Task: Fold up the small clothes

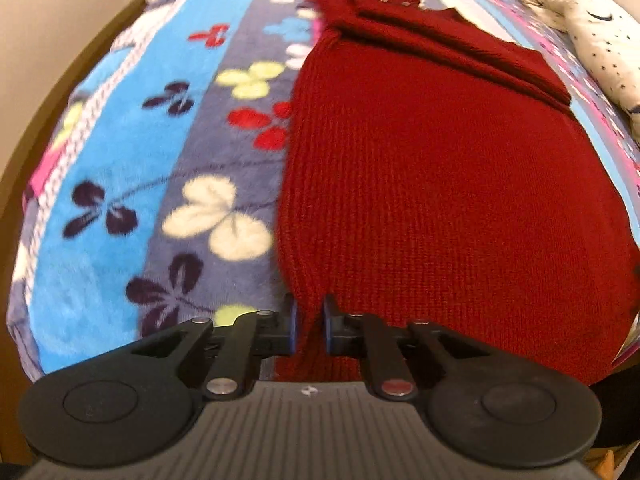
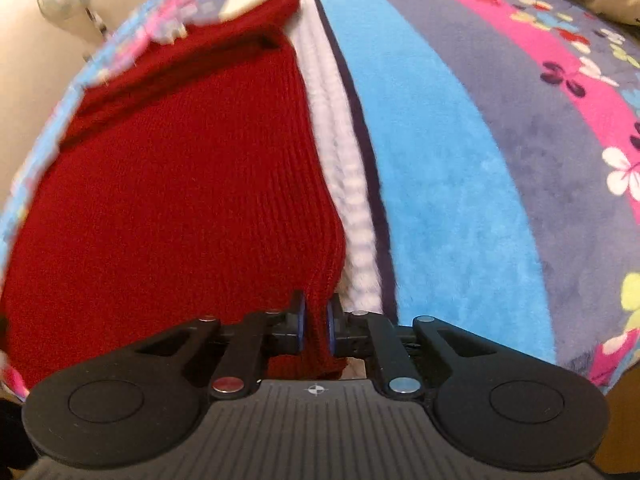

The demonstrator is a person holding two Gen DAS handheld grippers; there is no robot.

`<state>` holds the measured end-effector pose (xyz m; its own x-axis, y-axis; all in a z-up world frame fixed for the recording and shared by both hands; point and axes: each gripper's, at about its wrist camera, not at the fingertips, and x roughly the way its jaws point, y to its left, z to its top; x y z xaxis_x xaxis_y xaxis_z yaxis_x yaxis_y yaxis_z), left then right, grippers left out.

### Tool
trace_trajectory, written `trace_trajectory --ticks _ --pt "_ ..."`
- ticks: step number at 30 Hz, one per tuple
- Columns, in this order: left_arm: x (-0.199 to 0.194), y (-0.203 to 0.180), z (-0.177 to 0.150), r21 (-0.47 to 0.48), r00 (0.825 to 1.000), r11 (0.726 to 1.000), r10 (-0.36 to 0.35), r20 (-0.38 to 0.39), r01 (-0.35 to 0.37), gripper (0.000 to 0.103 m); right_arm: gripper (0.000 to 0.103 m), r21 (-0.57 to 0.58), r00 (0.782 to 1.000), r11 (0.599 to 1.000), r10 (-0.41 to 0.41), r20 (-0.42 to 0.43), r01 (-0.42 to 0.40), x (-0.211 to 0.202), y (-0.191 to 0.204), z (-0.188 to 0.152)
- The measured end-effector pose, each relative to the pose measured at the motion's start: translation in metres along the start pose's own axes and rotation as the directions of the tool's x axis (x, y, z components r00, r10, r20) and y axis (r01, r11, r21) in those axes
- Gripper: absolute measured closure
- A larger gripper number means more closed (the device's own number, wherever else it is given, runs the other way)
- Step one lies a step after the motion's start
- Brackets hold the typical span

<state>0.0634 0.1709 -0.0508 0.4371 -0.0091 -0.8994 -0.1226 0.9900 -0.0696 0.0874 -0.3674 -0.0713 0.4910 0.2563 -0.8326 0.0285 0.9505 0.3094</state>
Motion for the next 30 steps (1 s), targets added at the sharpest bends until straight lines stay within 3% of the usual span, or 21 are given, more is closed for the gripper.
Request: trace_trajectory --ticks 3,6,8,11,15,16,17,23,26,30 --pt "-0.007 0.0 -0.001 -0.024 0.999 0.999 -0.023 0.024 0.023 0.09 0.093 0.059 1.0 0.998 0.017 0.022 -0.019 -0.008 -0.008 0.002" --pt "-0.005 0.0 -0.003 -0.035 1.0 0.999 -0.029 0.001 0.029 0.086 0.092 0.024 0.998 0.999 -0.029 -0.051 0.03 0.006 -0.004 -0.005" --pt "0.005 -0.005 -0.003 -0.014 0.999 1.0 -0.014 -0.039 0.013 0.066 0.085 -0.028 0.991 0.997 -0.071 -0.11 0.069 0.018 0.003 -0.011" --pt "0.013 -0.009 -0.004 0.02 0.998 1.0 0.009 -0.057 -0.008 0.064 0.078 -0.081 0.985 0.992 -0.105 -0.138 0.094 0.027 0.01 -0.016" --pt "0.017 -0.001 -0.002 -0.032 0.998 0.999 -0.003 -0.064 0.001 0.067 0.077 -0.057 0.986 0.994 -0.097 -0.133 0.09 0.028 0.011 -0.015" --pt "0.016 -0.001 -0.002 -0.031 0.998 1.0 -0.005 -0.059 0.003 0.079 0.079 -0.068 0.987 0.994 -0.098 -0.127 0.09 0.027 0.013 -0.015" --pt "0.013 -0.002 -0.003 -0.024 0.999 1.0 -0.005 -0.048 0.004 0.086 0.09 -0.078 0.99 0.994 -0.09 -0.113 0.081 0.025 0.014 -0.016" --pt "0.0 0.003 0.0 -0.07 0.999 0.997 -0.039 -0.003 0.039 0.086 0.092 0.003 0.999 1.0 -0.013 -0.037 0.013 0.006 0.002 -0.012" --pt "0.001 0.004 0.001 -0.092 0.999 0.995 -0.049 -0.012 0.048 0.086 0.091 0.058 0.998 0.998 -0.021 -0.054 0.024 0.01 -0.006 -0.01" --pt "0.006 0.002 -0.001 -0.084 0.999 0.996 -0.028 -0.033 0.025 0.085 0.085 0.024 0.993 0.999 -0.043 -0.106 0.046 0.021 0.0 -0.017"
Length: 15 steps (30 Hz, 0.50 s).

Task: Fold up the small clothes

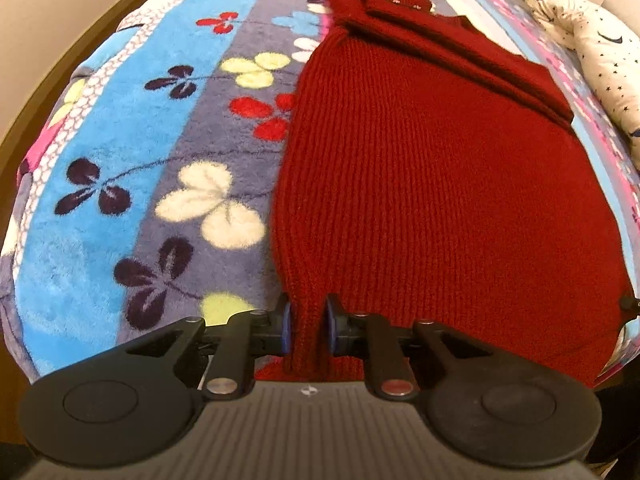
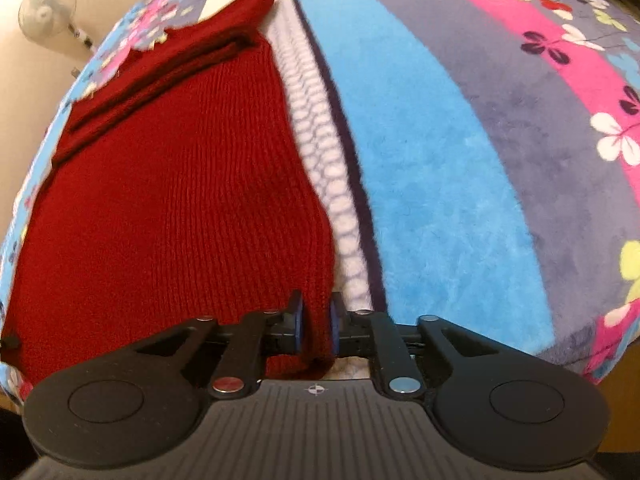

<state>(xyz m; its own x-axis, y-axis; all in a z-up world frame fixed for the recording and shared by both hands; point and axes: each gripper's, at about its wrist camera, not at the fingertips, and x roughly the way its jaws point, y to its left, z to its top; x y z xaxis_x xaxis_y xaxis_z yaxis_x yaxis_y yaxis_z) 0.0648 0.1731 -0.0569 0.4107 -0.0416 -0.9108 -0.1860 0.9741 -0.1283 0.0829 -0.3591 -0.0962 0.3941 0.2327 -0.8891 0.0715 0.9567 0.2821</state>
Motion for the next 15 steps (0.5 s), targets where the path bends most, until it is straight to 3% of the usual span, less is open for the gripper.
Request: trace_trajectory --ticks 2,5,6,7,8,15 --pt "0.002 0.003 -0.001 -0.013 1.0 1.0 0.007 -0.012 -0.007 0.084 0.075 -0.017 0.999 1.0 -0.001 -0.038 0.0 0.006 0.003 -0.003" --pt "0.006 0.005 -0.002 -0.025 1.0 1.0 0.009 -0.028 -0.009 0.084 0.075 -0.021 0.999 1.0 0.001 -0.032 -0.001 0.005 0.006 -0.004" --pt "0.006 0.004 -0.003 -0.021 1.0 1.0 0.011 -0.029 -0.012 0.084 0.076 -0.012 0.999 1.0 0.004 -0.032 -0.005 0.004 0.005 -0.004" --pt "0.005 0.003 -0.003 -0.013 1.0 1.0 0.013 -0.028 -0.013 0.084 0.086 -0.007 1.0 1.0 0.006 -0.026 -0.006 0.003 0.005 -0.004" --pt "0.005 0.002 -0.004 -0.007 1.0 1.0 0.015 -0.024 -0.015 0.084 0.089 -0.008 1.0 1.0 0.011 -0.021 -0.011 0.001 0.004 -0.004" --pt "0.001 -0.003 -0.004 0.018 1.0 1.0 0.017 0.0 -0.017 0.088 0.091 0.022 0.999 0.999 0.022 0.023 -0.023 -0.011 -0.009 -0.007"
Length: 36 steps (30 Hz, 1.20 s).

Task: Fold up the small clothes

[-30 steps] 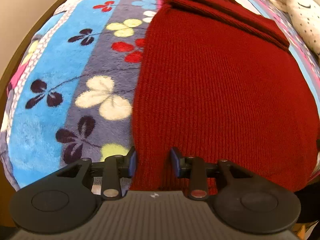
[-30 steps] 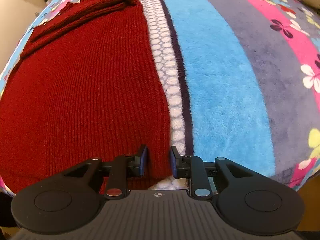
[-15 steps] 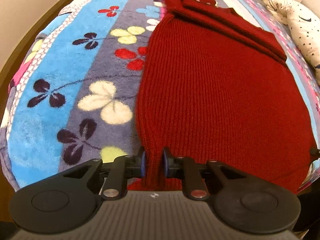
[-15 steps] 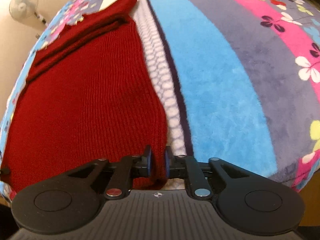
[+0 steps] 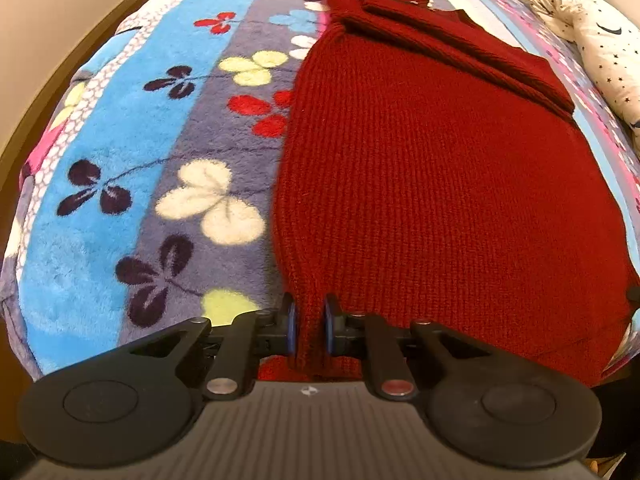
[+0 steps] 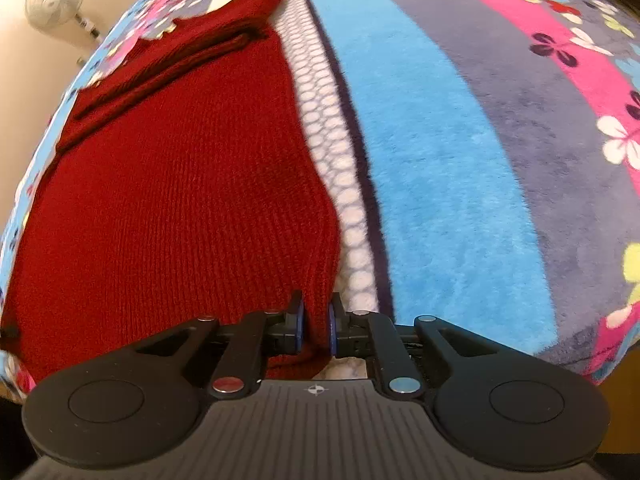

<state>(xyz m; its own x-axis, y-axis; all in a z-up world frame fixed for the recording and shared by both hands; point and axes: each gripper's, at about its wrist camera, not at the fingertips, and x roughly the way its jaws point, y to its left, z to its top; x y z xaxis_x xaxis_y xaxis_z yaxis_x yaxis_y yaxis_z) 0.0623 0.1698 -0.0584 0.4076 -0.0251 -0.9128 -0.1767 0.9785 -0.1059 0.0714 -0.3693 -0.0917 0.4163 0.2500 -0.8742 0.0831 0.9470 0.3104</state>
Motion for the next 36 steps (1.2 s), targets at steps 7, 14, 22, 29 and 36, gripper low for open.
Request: trace_trajectory --ticks 7,14,22,29,36 --pt "0.004 -0.002 0.0 0.021 0.999 1.0 0.018 -0.027 -0.018 0.081 0.086 -0.062 0.999 0.998 -0.024 -0.045 0.021 0.008 0.011 -0.006" --pt "0.006 0.0 -0.001 0.02 0.999 1.0 0.022 -0.037 -0.022 0.081 0.086 -0.068 0.998 0.997 -0.029 -0.05 0.025 0.007 0.011 -0.009" --pt "-0.005 -0.003 0.001 0.021 1.0 1.0 -0.012 0.014 0.011 0.089 0.092 -0.017 0.999 0.999 0.03 0.036 -0.029 -0.007 0.009 0.002" --pt "-0.021 -0.007 0.004 0.018 0.993 0.998 -0.065 0.097 0.063 0.09 0.092 0.003 0.982 0.992 0.121 0.145 -0.123 -0.029 0.006 0.009" --pt "-0.067 -0.013 0.01 0.041 0.961 0.99 -0.14 0.239 0.134 0.091 0.093 -0.07 0.921 0.967 0.253 0.295 -0.244 -0.071 0.021 0.027"
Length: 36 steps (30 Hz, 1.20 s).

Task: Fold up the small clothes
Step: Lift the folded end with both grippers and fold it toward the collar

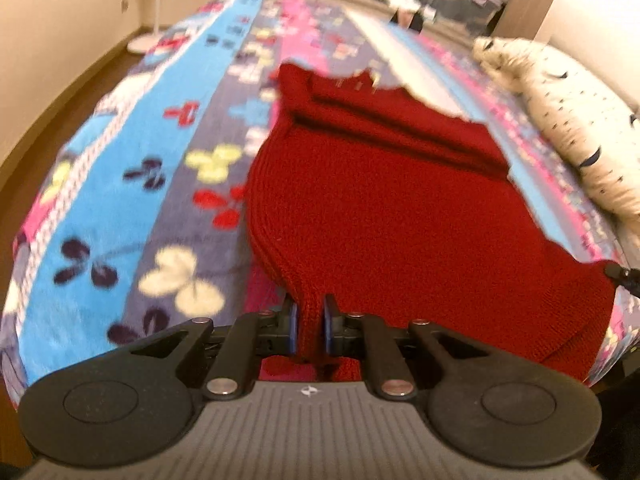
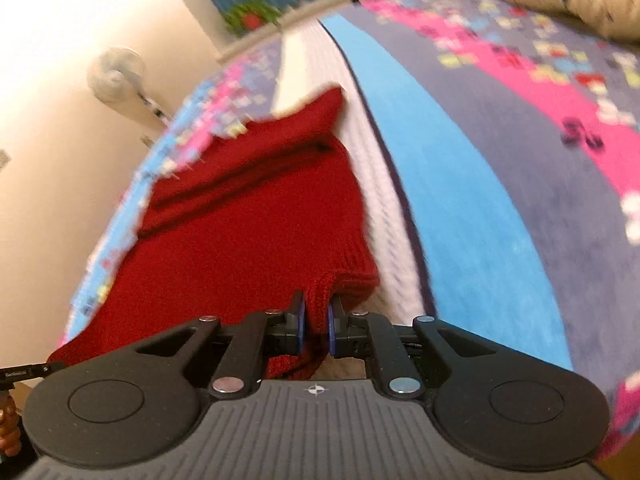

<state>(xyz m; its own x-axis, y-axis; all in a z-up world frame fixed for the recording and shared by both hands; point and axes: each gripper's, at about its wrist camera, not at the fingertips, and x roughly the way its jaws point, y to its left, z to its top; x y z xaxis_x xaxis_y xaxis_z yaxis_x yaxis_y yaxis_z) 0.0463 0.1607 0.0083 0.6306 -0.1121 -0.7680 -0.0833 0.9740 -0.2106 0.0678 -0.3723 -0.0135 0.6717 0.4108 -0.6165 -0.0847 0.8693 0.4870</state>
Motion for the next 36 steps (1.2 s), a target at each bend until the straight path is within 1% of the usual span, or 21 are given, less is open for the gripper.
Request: trace_trajectory --ticks 2,5,7,9,12,14,16,18,19,22,25,27,29,31,33,36 --pt "-0.019 -0.002 0.007 -0.006 0.998 0.999 -0.035 0.055 0.036 0.091 0.093 -0.011 0.996 0.998 0.063 0.068 -0.063 -0.018 0.011 0.01" --pt "-0.051 -0.004 0.015 0.003 0.987 0.997 -0.071 0.144 0.071 0.092 0.093 -0.07 0.981 0.991 0.12 0.149 -0.111 -0.048 0.029 0.023" --pt "-0.076 -0.004 0.021 0.01 0.974 0.995 -0.095 0.205 0.095 0.092 0.093 -0.1 0.971 0.987 0.145 0.189 -0.128 -0.066 0.038 0.03" --pt "-0.099 -0.003 0.023 0.015 0.958 0.992 -0.121 0.261 0.121 0.093 0.094 -0.116 0.961 0.984 0.157 0.228 -0.134 -0.085 0.043 0.035" --pt "-0.137 -0.001 0.021 0.022 0.927 0.984 -0.175 0.333 0.177 0.093 0.094 -0.109 0.93 0.975 0.22 0.293 -0.196 -0.117 0.04 0.037" --pt "-0.167 0.001 0.016 0.029 0.909 0.977 -0.206 0.361 0.21 0.093 0.094 -0.11 0.911 0.968 0.251 0.326 -0.227 -0.14 0.036 0.035" --pt "-0.193 0.004 0.008 0.042 0.902 0.974 -0.223 0.37 0.224 0.093 0.094 -0.088 0.901 0.963 0.268 0.34 -0.253 -0.162 0.027 0.028" --pt "-0.208 0.011 0.001 0.024 0.904 0.971 -0.232 0.359 0.24 0.093 0.094 -0.072 0.898 0.961 0.276 0.344 -0.268 -0.176 0.016 0.021" --pt "-0.209 0.014 -0.001 0.013 0.908 0.969 -0.235 0.347 0.246 0.093 0.094 -0.057 0.902 0.962 0.27 0.338 -0.267 -0.178 0.009 0.018" --pt "-0.188 0.018 -0.002 -0.009 0.928 0.973 -0.218 0.301 0.231 0.092 0.094 -0.009 0.933 0.976 0.212 0.291 -0.219 -0.162 -0.011 0.016" --pt "-0.151 0.023 0.009 -0.032 0.952 0.98 -0.184 0.246 0.198 0.092 0.094 0.049 0.961 0.984 0.158 0.229 -0.174 -0.134 -0.025 0.022" --pt "-0.126 0.027 0.023 -0.049 0.961 0.982 -0.168 0.22 0.183 0.092 0.094 0.066 0.975 0.989 0.121 0.188 -0.135 -0.109 -0.028 0.031" --pt "-0.101 0.032 0.041 -0.044 0.97 0.987 -0.141 0.2 0.152 0.092 0.094 0.075 0.984 0.991 0.101 0.148 -0.113 -0.082 -0.029 0.048" --pt "-0.07 0.037 0.061 -0.047 0.979 0.991 -0.118 0.165 0.128 0.092 0.094 0.064 0.992 0.996 0.06 0.116 -0.067 -0.051 -0.026 0.064" --pt "-0.037 0.042 0.083 -0.034 0.989 0.996 -0.081 0.122 0.085 0.092 0.094 0.058 0.997 0.998 0.027 0.072 -0.031 -0.014 -0.028 0.085" --pt "0.016 0.053 0.11 -0.043 0.997 0.997 -0.059 0.049 0.061 0.092 0.094 0.038 1.0 0.999 -0.021 0.005 0.02 0.041 -0.034 0.107"
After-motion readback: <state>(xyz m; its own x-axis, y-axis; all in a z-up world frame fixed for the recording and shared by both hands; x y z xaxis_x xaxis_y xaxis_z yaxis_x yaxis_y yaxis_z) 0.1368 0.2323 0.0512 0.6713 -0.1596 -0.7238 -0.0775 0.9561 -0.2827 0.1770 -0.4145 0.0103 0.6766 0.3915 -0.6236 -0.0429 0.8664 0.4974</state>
